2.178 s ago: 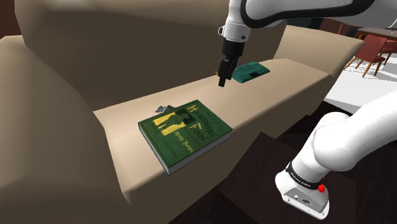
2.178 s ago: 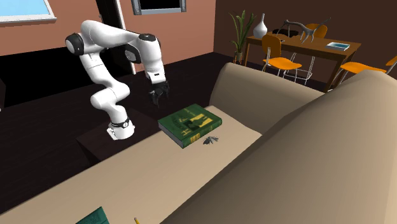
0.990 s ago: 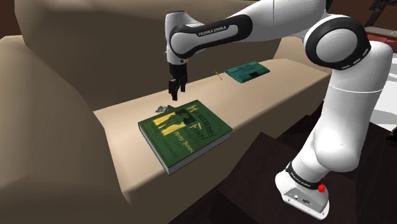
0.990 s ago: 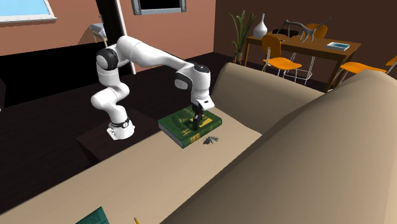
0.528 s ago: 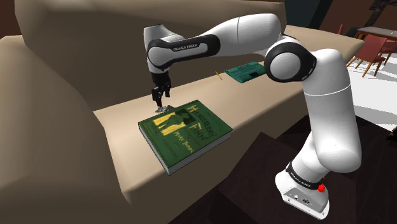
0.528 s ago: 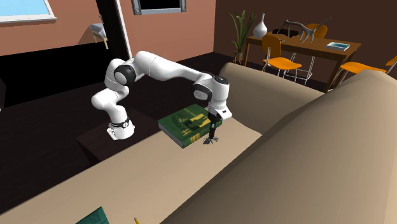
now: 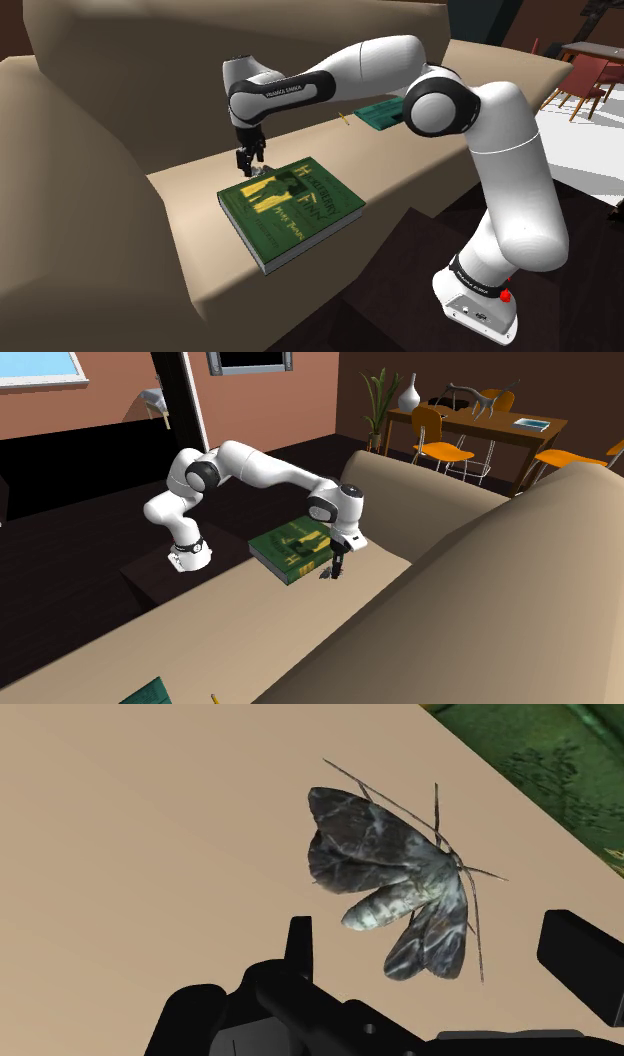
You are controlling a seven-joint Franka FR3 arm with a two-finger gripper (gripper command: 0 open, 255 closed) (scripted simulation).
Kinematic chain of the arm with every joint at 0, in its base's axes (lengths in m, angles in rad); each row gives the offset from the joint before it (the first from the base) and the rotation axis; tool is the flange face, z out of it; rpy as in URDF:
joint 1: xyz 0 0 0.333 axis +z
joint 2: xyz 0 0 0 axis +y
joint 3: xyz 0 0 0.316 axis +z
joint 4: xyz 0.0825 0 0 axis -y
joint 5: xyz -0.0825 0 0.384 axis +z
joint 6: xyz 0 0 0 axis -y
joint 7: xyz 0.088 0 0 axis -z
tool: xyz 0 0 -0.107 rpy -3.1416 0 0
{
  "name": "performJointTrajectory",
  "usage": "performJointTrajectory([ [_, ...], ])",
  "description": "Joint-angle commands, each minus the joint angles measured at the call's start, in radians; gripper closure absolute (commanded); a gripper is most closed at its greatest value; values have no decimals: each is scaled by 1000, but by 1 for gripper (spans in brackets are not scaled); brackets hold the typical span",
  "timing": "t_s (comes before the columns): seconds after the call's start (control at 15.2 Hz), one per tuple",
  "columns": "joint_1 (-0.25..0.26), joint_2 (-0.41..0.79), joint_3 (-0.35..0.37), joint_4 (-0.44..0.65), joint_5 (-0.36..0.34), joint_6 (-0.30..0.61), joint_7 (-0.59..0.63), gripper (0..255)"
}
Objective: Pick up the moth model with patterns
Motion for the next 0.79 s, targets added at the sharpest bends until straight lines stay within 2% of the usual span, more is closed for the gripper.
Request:
performJointTrajectory([
  [0.0,-2,5,-1,-12,-1,17,-2,0],
  [0.07,-2,6,-1,-11,-1,17,-2,0],
  [0.13,-2,4,-1,-12,0,16,-1,255],
  [0.73,-2,6,-1,-11,-1,17,-2,255],
])
